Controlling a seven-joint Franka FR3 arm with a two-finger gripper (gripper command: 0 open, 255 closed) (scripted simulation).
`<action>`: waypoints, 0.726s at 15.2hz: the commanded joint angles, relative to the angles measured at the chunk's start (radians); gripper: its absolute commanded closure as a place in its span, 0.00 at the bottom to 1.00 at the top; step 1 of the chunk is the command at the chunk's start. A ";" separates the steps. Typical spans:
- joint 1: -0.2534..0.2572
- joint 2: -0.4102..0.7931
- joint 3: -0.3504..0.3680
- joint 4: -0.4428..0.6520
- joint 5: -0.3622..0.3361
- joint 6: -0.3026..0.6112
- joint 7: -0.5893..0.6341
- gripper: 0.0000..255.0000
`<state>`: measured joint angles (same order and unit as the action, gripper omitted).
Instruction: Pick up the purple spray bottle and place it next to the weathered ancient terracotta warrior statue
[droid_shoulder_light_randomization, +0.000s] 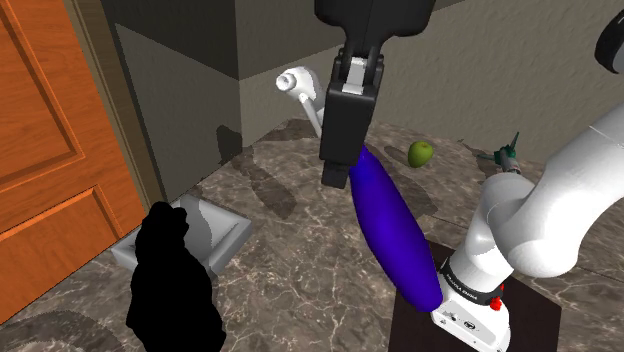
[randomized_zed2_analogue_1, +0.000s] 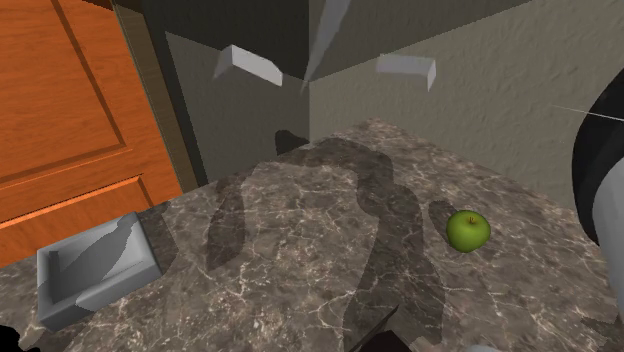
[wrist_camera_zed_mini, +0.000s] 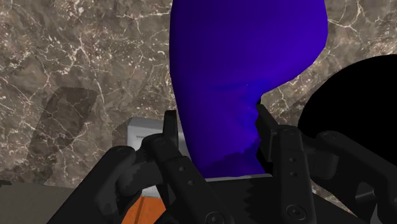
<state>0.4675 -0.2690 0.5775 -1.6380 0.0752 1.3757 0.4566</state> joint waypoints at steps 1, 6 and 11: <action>0.002 -0.010 0.000 -0.037 0.005 0.028 0.000 1.00; 0.007 -0.040 -0.005 -0.132 0.019 0.097 -0.008 1.00; 0.013 -0.062 -0.006 -0.219 0.030 0.165 -0.014 1.00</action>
<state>0.4788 -0.3241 0.5727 -1.8351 0.1016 1.5239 0.4452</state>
